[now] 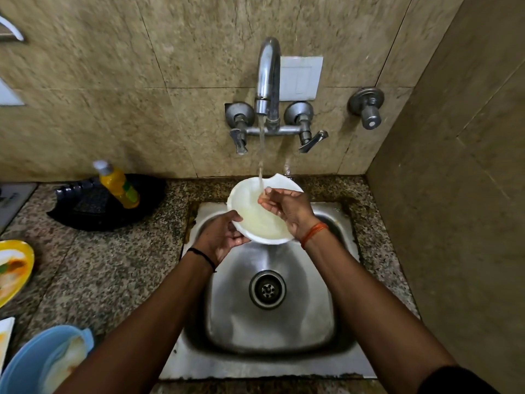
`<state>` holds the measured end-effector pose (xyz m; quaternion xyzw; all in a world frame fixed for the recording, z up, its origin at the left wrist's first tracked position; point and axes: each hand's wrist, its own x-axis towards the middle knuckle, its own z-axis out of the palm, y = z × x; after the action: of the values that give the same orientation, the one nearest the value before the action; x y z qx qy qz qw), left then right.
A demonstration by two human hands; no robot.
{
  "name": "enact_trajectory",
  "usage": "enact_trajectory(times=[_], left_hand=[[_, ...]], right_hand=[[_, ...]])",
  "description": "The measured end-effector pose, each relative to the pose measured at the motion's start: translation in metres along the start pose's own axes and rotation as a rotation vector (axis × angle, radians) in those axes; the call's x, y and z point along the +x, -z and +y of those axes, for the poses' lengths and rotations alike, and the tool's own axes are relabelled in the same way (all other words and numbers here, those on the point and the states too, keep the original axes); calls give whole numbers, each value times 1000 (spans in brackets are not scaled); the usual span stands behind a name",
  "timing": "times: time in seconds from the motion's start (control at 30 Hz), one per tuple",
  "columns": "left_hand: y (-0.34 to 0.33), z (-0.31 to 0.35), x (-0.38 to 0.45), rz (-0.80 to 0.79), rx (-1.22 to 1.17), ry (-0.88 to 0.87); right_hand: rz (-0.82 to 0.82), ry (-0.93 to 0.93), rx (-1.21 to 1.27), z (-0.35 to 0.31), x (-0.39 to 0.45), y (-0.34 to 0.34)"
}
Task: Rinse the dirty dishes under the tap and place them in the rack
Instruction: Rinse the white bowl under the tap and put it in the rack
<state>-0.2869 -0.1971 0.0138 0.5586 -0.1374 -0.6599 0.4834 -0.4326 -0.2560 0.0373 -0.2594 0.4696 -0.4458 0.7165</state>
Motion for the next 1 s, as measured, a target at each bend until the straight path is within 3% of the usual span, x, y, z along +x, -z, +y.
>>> enact_trajectory(times=[0.1,0.4,0.6,0.87,1.0], left_hand=[[-1,-1,2,0,18,-2],[-7,-4,-1,-5,63,-5],[-7,-2,-4,2,54,-34],[-6,1,-6,39,101,-56],[-13,0,-2,171,220,-164]], right_hand=[[-95,-25,129,-5,2,8],[0,69,-144,-10,-3,11],[-111,-6,-109,-8,-6,5],[7,28,-162,-3,-3,4],[19,45,-288,-6,0,7]])
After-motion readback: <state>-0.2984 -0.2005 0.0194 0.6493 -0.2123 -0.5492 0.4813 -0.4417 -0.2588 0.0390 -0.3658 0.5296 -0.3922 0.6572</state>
